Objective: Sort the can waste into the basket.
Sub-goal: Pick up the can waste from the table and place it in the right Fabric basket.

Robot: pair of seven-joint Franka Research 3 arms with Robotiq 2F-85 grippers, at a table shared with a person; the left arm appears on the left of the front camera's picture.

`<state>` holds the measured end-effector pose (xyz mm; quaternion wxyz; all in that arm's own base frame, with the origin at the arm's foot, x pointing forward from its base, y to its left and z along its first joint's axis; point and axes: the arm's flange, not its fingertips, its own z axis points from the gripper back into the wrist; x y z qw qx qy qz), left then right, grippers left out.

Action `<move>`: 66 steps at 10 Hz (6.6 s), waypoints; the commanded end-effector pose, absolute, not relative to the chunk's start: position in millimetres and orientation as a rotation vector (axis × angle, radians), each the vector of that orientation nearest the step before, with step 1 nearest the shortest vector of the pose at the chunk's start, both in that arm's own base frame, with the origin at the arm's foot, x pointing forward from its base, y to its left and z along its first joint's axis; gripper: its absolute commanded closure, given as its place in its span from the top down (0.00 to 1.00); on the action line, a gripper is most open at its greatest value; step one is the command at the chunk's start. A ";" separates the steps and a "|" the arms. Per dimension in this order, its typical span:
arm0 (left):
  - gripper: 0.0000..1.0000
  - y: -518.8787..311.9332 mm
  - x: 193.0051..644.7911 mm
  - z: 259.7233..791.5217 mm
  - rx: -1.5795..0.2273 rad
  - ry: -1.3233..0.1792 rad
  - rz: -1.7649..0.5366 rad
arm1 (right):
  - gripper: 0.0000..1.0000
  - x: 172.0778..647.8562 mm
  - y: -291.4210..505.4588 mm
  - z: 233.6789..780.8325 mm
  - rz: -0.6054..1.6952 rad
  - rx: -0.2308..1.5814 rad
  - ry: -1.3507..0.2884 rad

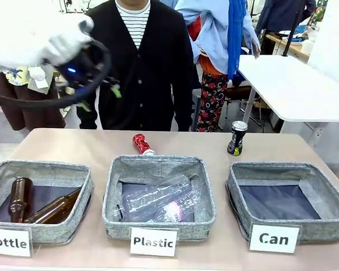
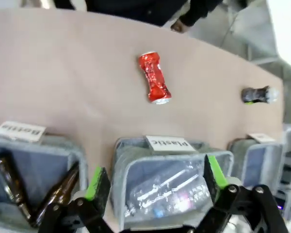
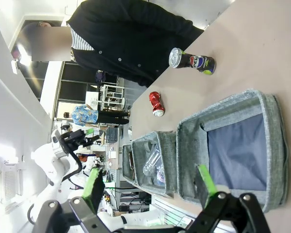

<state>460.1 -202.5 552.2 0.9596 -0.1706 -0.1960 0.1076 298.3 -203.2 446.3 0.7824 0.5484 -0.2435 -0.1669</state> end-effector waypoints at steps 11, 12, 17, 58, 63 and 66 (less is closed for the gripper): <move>1.00 -359.7 522.0 442.5 -0.110 -0.401 -0.044 | 1.00 299.6 -203.1 447.1 -0.353 1.196 -0.547; 1.00 -359.7 522.0 442.5 -0.110 -0.401 -0.044 | 1.00 299.6 -203.1 447.1 -0.353 1.196 -0.547; 1.00 -365.6 548.5 428.2 -0.205 -0.179 0.202 | 1.00 299.6 -203.1 447.1 -0.353 1.196 -0.547; 0.04 -353.7 635.7 309.8 0.063 -0.226 0.285 | 1.00 299.6 -203.1 447.1 -0.353 1.196 -0.547; 0.00 -344.2 579.5 363.3 -0.057 -0.299 0.343 | 1.00 299.6 -203.1 447.1 -0.353 1.196 -0.547; 0.00 -316.0 501.5 434.8 -0.185 -0.315 0.137 | 1.00 299.6 -203.1 447.1 -0.353 1.196 -0.547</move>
